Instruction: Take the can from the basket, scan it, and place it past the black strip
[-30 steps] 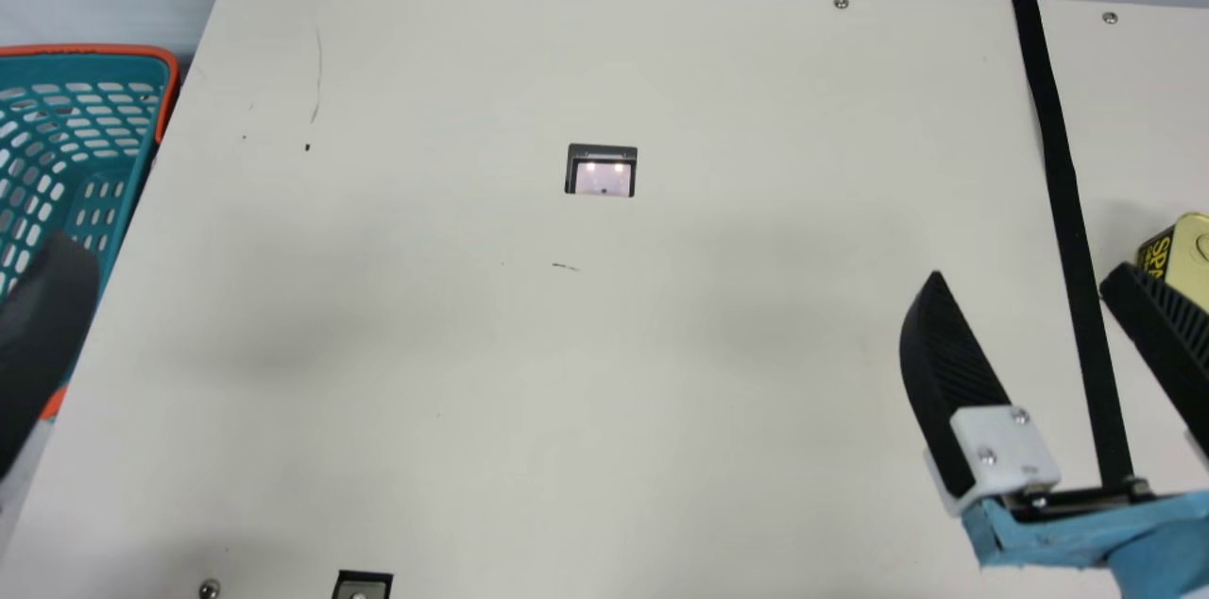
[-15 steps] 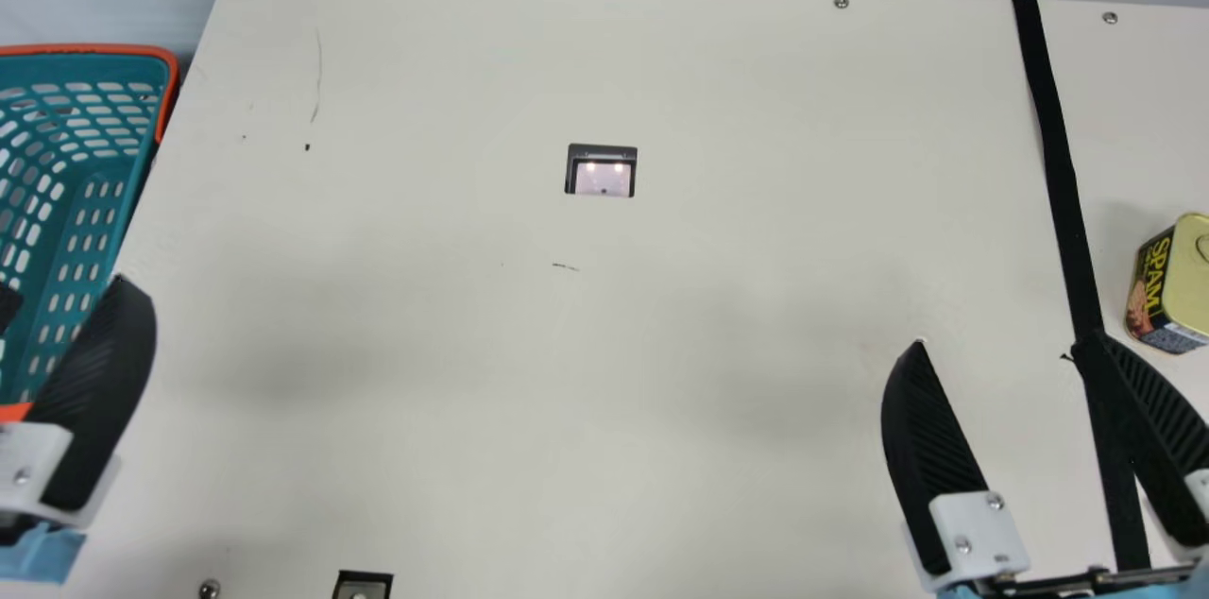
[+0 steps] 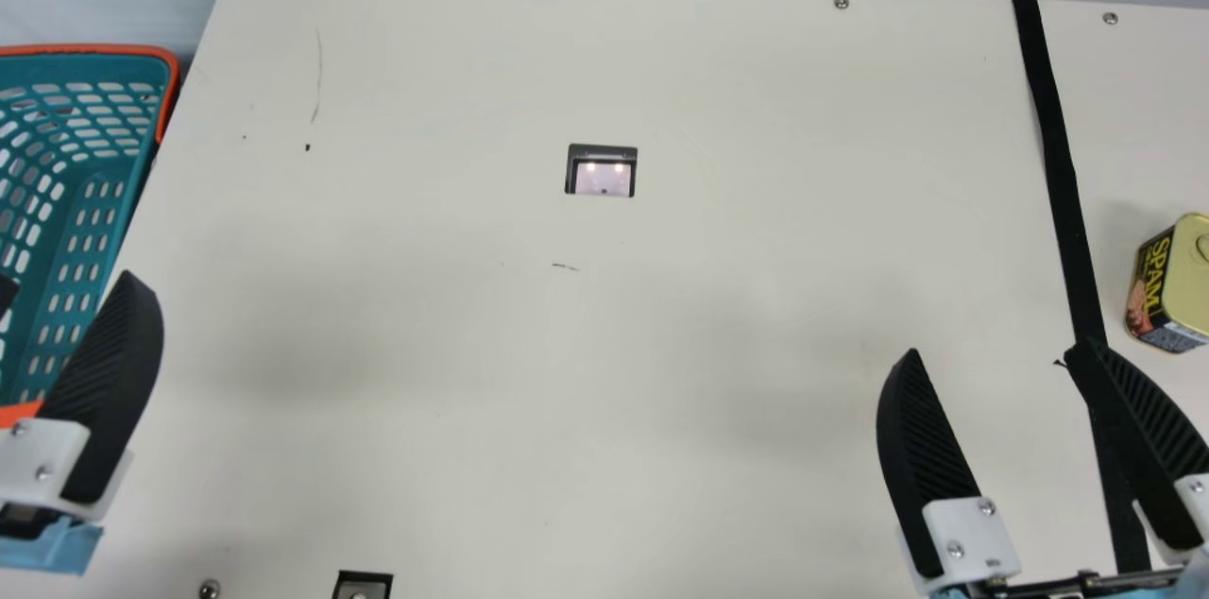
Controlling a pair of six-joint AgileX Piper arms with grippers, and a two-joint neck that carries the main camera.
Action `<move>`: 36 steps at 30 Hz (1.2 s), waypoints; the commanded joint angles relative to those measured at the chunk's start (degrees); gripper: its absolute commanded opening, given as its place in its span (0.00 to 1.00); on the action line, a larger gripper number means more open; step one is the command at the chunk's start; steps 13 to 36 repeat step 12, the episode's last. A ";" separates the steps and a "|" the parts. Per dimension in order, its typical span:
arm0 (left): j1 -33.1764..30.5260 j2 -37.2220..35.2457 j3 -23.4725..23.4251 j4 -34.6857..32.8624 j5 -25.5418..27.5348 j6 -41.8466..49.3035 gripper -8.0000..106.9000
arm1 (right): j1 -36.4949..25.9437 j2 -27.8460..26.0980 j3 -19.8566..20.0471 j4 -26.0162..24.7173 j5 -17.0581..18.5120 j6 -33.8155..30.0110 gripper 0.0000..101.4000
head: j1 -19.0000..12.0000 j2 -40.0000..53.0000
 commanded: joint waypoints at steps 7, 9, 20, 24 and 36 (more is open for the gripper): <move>0.00 0.00 0.00 0.00 0.00 0.00 0.85 | 0.00 0.00 0.00 0.00 0.00 0.00 1.00 | -0.61 0.68; 0.00 0.00 0.00 0.00 0.00 0.00 0.85 | 0.00 0.00 0.00 0.00 0.00 0.00 1.00 | -0.61 0.68; 0.00 0.00 0.00 0.00 0.00 0.00 0.85 | 0.00 0.00 0.00 0.00 0.00 0.00 1.00 | -0.61 0.68; 0.00 0.00 0.00 0.00 0.00 0.00 0.85 | 0.00 0.00 0.00 0.00 0.00 0.00 1.00 | -0.61 0.68; 0.00 0.00 0.00 0.00 0.00 0.00 0.85 | 0.00 0.00 0.00 0.00 0.00 0.00 1.00 | -0.61 0.68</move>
